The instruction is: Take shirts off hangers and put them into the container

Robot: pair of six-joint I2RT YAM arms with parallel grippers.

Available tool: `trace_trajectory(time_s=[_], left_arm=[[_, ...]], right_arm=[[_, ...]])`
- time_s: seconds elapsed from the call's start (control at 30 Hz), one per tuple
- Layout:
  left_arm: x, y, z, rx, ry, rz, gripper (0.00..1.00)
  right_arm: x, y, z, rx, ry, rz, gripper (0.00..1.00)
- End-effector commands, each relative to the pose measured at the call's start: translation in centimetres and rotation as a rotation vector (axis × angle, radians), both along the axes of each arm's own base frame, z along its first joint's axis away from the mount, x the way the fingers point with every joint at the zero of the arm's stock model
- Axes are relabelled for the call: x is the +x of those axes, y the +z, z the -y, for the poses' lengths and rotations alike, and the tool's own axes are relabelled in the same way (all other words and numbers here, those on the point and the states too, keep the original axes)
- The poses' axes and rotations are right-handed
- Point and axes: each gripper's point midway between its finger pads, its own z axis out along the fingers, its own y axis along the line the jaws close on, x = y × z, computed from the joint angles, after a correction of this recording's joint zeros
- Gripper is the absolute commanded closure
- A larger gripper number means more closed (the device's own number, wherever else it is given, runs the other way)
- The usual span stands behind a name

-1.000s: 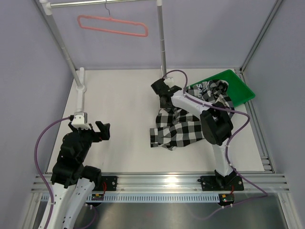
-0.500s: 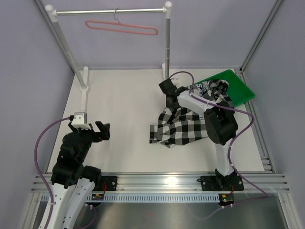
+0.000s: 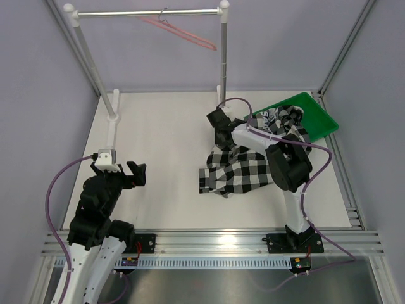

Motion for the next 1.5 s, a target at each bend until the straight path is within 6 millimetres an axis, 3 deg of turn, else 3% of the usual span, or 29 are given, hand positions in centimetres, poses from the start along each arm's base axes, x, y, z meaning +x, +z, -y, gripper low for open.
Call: trace_trajectory(time_s=[0.0,0.1,0.2,0.33,0.43,0.5,0.57,0.6,0.73,0.8,0.9,0.97,1.2,1.3,1.47], left_arm=[[0.3,0.8,-0.1,-0.016,0.013,0.034,0.01],[0.3,0.8,-0.1,-0.016,0.013,0.034,0.01],[0.3,0.8,-0.1,-0.016,0.013,0.035,0.01],[0.3,0.8,0.0,-0.017,0.012,0.035,0.01],[0.3,0.8,0.0,-0.017,0.01,0.035,0.01],[0.3,0.8,0.0,-0.017,0.01,0.035,0.01],[0.3,0.8,0.0,-0.017,0.01,0.035,0.01],[0.3,0.7,0.0,-0.017,0.01,0.034,0.01],[0.4,0.7,0.0,-0.016,0.01,0.034,0.01],[0.4,0.7,0.0,-0.017,0.009,0.034,0.01],[0.4,0.7,0.0,-0.016,0.009,0.031,0.01],[0.4,0.7,0.0,-0.016,0.009,0.031,0.01],[0.4,0.6,0.1,-0.015,0.006,0.025,0.01],[0.4,0.5,0.1,-0.015,0.004,0.025,0.01],[0.4,0.5,0.2,-0.014,0.002,0.026,0.01]], right_arm=[[0.8,2.2,2.3,-0.048,-0.027,0.045,1.0],[1.8,6.1,5.8,-0.067,-0.09,0.116,1.0],[2.6,11.8,9.6,-0.06,-0.156,0.22,1.0],[3.4,16.7,14.6,-0.056,-0.251,0.307,1.0],[3.9,19.1,18.4,-0.075,-0.321,0.353,1.0],[4.2,19.5,20.4,-0.085,-0.366,0.352,1.0],[4.3,19.8,23.9,-0.09,-0.46,0.35,1.0],[4.3,19.6,26.3,-0.086,-0.526,0.344,1.0],[4.2,19.0,30.4,-0.045,-0.645,0.334,1.0],[4.1,18.2,33.5,-0.04,-0.715,0.318,1.0],[4.4,15.1,35.6,-0.04,-0.768,0.25,1.0],[4.6,13.3,36.0,-0.026,-0.779,0.211,1.0],[4.8,3.6,36.8,-0.023,-0.796,-0.005,1.0],[4.9,2.0,36.4,-0.01,-0.777,-0.066,1.0],[5.5,3.4,36.6,-0.016,-0.751,-0.045,0.82]])
